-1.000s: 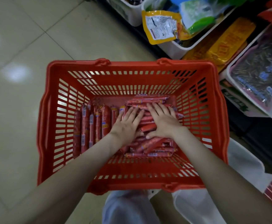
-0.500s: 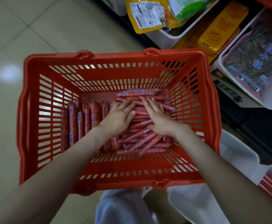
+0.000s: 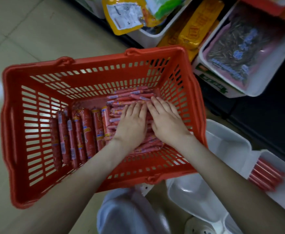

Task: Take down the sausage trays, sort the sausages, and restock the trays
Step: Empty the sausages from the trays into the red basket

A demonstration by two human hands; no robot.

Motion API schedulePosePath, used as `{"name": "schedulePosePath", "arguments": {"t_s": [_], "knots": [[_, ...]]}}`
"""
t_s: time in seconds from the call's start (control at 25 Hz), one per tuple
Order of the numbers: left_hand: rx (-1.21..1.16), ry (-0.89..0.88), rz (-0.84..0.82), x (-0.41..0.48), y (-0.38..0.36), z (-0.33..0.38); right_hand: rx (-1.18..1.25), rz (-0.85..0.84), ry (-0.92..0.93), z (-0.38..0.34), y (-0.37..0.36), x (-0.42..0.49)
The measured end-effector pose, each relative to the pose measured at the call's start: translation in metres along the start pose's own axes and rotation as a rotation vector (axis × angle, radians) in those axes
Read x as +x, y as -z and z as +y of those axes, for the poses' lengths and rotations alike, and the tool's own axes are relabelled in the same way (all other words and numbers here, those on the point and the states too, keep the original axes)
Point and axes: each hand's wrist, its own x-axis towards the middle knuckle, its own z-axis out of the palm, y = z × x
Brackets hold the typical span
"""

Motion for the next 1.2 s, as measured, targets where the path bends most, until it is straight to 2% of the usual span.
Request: {"name": "schedulePosePath", "arguments": {"t_s": [0.16, 0.24, 0.36, 0.44, 0.6, 0.68, 0.76, 0.84, 0.92, 0.96, 1.08, 1.12, 1.2], "knots": [[-0.082, -0.210, 0.148, -0.009, 0.025, 0.086, 0.131, 0.375, -0.061, 0.023, 0.040, -0.066], [-0.088, -0.264, 0.312, -0.015, 0.040, 0.129, 0.192, 0.537, -0.101, 0.042, 0.060, -0.100], [-0.169, -0.349, 0.496, -0.031, 0.044, 0.192, 0.414, 0.646, -0.297, 0.085, 0.050, -0.164], [-0.175, -0.477, 0.454, -0.038, 0.016, 0.234, 0.522, 0.601, -0.519, 0.127, 0.009, -0.215], [0.050, -0.699, 0.131, -0.043, -0.076, 0.273, 0.483, 0.277, -0.942, 0.198, -0.090, -0.307], [0.147, -0.703, 0.003, -0.038, -0.107, 0.278, 0.383, 0.072, -1.007, 0.224, -0.124, -0.327], [0.208, -0.677, -0.049, -0.035, -0.124, 0.277, 0.266, -0.048, -0.945, 0.236, -0.147, -0.330], [0.233, -0.679, -0.048, -0.033, -0.137, 0.278, 0.158, -0.066, -0.878, 0.240, -0.164, -0.326], [0.223, -0.684, -0.032, -0.033, -0.141, 0.277, 0.088, -0.008, -0.895, 0.233, -0.175, -0.324], [0.207, -0.679, -0.017, -0.034, -0.143, 0.276, 0.073, 0.012, -0.905, 0.232, -0.178, -0.324], [0.109, -0.672, 0.010, -0.036, -0.145, 0.277, 0.122, -0.064, -0.849, 0.230, -0.183, -0.326], [-0.002, -0.623, -0.033, -0.039, -0.144, 0.279, 0.224, -0.068, -0.875, 0.227, -0.178, -0.328], [-0.311, -0.451, -0.181, -0.043, -0.134, 0.285, 0.701, 0.036, -1.102, 0.217, -0.158, -0.330]]}}
